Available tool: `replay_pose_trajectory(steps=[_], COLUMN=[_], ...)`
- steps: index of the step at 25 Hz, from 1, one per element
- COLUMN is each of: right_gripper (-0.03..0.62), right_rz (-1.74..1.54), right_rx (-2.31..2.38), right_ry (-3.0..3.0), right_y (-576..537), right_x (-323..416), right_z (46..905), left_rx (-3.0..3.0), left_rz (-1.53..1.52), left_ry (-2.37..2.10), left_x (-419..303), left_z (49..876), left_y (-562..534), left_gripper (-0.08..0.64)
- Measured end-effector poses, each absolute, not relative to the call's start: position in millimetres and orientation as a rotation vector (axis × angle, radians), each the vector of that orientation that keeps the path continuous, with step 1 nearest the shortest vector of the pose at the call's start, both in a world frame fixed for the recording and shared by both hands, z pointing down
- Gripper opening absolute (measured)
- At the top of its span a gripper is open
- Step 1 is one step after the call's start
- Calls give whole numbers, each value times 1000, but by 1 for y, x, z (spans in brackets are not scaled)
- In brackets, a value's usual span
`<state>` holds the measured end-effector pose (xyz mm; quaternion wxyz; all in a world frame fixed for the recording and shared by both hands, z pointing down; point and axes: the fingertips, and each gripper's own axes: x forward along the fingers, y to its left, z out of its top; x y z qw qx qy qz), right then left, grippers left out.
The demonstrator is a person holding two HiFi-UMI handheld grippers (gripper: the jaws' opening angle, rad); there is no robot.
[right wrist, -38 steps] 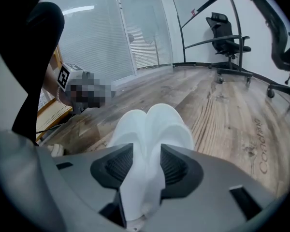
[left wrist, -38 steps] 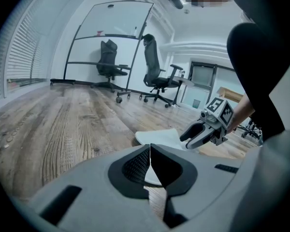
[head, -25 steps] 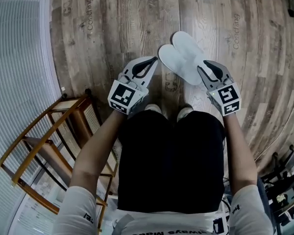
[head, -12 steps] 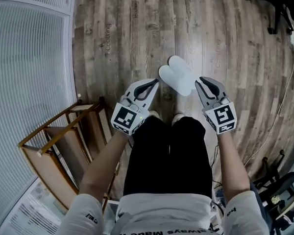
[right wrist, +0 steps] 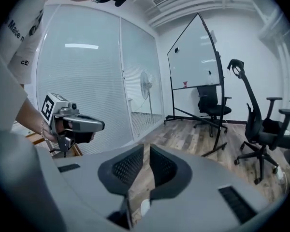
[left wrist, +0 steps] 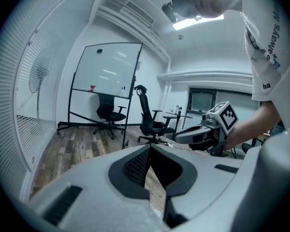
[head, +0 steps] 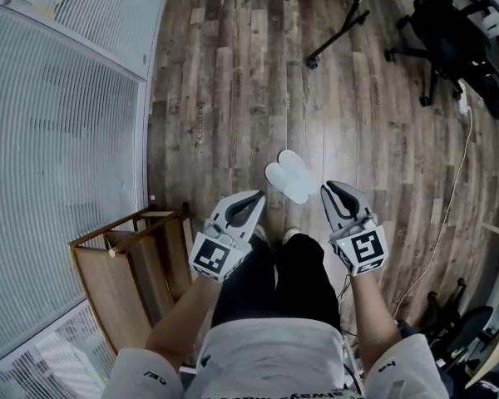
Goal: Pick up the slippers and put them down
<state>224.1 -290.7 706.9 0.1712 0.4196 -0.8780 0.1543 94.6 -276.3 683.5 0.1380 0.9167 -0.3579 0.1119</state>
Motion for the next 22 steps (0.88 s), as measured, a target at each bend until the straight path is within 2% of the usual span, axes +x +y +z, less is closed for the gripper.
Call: replay_pose_trajectory(steps=[12, 22], right_gripper=[34, 32], right_rz=[393, 279], right_rx=[1253, 1293], right_ry=[-2609, -2657], right_y=[-271, -247], right_x=[214, 205], right_z=[469, 317], left_rx=[2655, 2692], left_rz=[155, 95], left_ry=[-1134, -1166], left_x=[88, 76], left_z=[459, 322], left_y=[-265, -238], left_gripper=[12, 12])
